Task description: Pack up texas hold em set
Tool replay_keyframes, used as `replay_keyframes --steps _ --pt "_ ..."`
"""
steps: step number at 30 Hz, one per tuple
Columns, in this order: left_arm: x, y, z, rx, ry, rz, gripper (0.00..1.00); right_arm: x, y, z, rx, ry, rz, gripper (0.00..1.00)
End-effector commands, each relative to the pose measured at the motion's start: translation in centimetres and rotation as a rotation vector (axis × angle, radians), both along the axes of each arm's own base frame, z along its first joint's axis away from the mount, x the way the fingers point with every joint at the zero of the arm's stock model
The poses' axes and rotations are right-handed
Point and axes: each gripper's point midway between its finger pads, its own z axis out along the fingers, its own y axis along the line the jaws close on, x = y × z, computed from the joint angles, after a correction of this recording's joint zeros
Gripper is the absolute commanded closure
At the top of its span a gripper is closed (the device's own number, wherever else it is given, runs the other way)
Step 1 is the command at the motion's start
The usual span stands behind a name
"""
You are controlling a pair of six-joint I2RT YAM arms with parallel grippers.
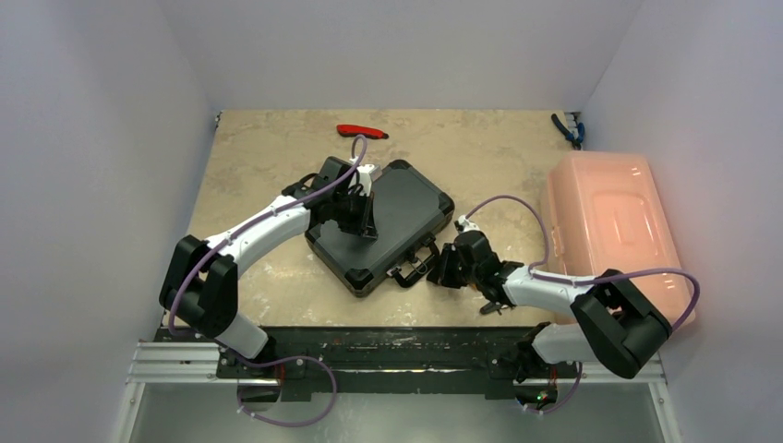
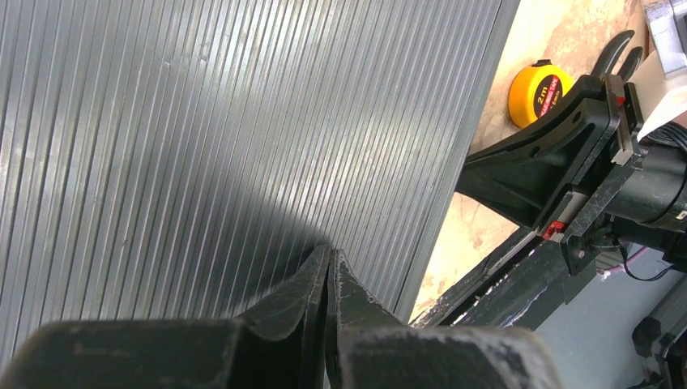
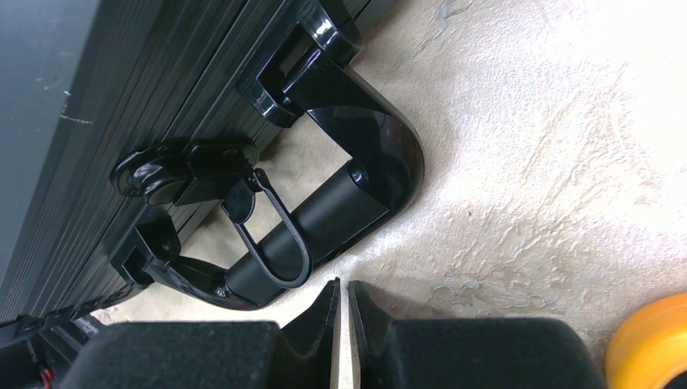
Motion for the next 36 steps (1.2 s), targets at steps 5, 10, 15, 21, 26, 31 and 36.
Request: replay_keyframes --steps 5,10,15,21,26,31,36 --pt "-2.0 0.9 -2.1 0.066 0.080 -0.003 1.00 1.5 0.0 1.8 -0.022 -0.057 -0.004 0.90" --pt "-2.1 0.7 -2.0 0.065 0.079 -0.007 1.00 1.5 0.1 1.9 -0.016 -0.061 -0.003 0.90" --pt "-2.1 0.7 -2.0 0.065 0.080 -0.009 1.00 1.7 0.3 2.0 -0.006 -0.068 -0.004 0.95" --pt "-2.1 0.5 -2.0 0.063 0.079 -0.012 1.00 2.0 0.7 2.5 0.006 -0.082 0.001 0.98" --pt "-2.2 0.5 -2.0 0.063 0.081 -0.013 1.00 2.3 0.9 3.0 0.011 -0.098 0.004 0.99" --pt "-2.2 0.4 -2.1 0.064 0.083 -0.014 1.00 2.7 1.1 3.4 0.017 -0.108 0.004 1.00" --pt "-2.2 0.4 -2.0 0.064 0.081 -0.015 1.00 2.7 1.1 3.9 0.023 -0.120 0.004 1.00"
